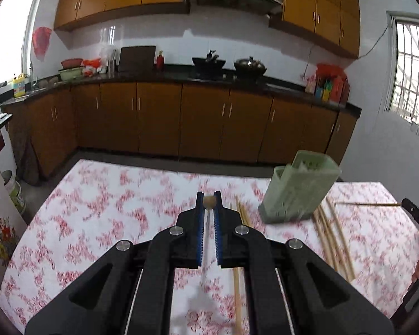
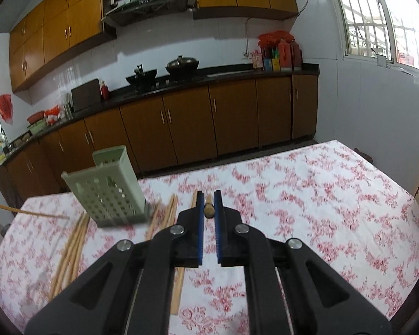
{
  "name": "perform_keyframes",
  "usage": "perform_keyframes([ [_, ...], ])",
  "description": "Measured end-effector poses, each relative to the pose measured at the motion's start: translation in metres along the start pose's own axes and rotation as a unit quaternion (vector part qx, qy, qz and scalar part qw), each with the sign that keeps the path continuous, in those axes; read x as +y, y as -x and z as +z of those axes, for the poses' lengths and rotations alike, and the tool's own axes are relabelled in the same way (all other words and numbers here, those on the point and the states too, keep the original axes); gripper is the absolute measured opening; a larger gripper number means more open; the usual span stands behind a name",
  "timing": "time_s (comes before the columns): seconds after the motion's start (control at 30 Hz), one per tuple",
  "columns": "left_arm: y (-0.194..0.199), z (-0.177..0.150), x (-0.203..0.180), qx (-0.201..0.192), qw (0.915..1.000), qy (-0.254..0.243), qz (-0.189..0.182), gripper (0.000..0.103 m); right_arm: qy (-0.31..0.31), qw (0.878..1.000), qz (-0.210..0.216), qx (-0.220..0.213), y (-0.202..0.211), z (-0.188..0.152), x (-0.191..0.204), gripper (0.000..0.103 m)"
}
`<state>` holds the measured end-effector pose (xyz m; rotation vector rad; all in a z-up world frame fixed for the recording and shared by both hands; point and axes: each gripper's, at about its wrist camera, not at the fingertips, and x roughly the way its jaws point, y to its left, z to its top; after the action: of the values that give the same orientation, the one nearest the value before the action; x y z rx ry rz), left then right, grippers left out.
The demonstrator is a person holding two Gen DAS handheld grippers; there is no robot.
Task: Organize utensils
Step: 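Lift both held chopsticks upright and carry them over the green holder, then lower both chopsticks into the green holder and open both tools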
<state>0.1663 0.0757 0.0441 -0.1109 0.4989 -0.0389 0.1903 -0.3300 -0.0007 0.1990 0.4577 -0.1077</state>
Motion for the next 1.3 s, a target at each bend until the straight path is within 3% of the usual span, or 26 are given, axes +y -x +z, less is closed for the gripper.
perform_keyframes([
  [0.4, 0.0, 0.019, -0.007, -0.023, 0.9997, -0.011, 0.003, 0.007, 0.005, 1.0, -0.001, -0.023, -0.004, 0.029, 0.004, 0.008],
  [0.63, 0.008, 0.047, -0.019, -0.05, 0.9982, -0.031, 0.01, 0.007, 0.02, 0.997, 0.018, -0.073, 0.017, 0.079, 0.017, 0.007],
  [0.8, 0.024, 0.086, -0.038, -0.09, 0.9951, -0.041, -0.007, 0.007, 0.011, 0.991, 0.056, -0.119, 0.043, 0.135, 0.032, 0.007],
  [1.0, 0.036, 0.128, -0.07, -0.11, 0.9914, -0.035, -0.062, 0.007, -0.004, 0.982, 0.12, -0.146, 0.057, 0.179, 0.058, 0.007],
  [1.13, 0.036, 0.136, -0.097, -0.111, 0.9885, -0.052, -0.089, 0.007, 0.014, 0.98, 0.136, -0.144, 0.053, 0.18, 0.079, 0.007],
  [1.3, 0.015, 0.123, -0.114, -0.091, 0.9893, -0.064, -0.095, 0.007, 0.026, 0.983, 0.14, -0.115, 0.028, 0.162, 0.091, 0.007],
])
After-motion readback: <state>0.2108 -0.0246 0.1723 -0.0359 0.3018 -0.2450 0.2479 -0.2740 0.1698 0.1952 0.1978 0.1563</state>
